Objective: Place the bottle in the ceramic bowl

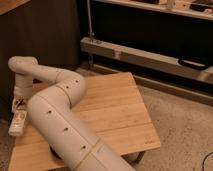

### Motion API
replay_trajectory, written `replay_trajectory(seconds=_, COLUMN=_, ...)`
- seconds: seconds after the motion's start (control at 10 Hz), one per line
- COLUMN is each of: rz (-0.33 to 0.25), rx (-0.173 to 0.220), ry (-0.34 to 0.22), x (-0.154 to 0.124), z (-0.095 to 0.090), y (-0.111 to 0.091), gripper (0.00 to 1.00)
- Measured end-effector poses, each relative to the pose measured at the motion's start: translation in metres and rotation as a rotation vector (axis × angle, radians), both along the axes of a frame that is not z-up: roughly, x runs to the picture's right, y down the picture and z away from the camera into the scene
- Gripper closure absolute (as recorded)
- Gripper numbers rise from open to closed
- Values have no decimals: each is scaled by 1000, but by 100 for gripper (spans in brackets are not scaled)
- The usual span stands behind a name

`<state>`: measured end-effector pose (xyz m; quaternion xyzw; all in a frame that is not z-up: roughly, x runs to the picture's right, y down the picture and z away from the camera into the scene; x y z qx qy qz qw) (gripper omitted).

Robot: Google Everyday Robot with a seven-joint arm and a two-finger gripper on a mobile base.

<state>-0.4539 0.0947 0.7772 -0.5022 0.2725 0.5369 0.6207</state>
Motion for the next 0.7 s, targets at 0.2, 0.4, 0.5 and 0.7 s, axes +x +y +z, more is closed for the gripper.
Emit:
replay_trajectory(seconds=0.2, rz=-23, rx=18, ry=-27, x=13, z=-35, y=-27, gripper=100)
replay_trajectory(seconds=0.4, rz=-28, rx=36, ry=-47, x=34, z=-60, y=-45, gripper=100)
replay_trajectory(seconds=0.5, rz=-23, rx=43, ry=-53, x=44, z=-66, y=-50, gripper=100)
replay_trajectory(seconds=0.7, rz=-1, rx=53, ry=-75, x=64, z=-71, y=-55, gripper=100)
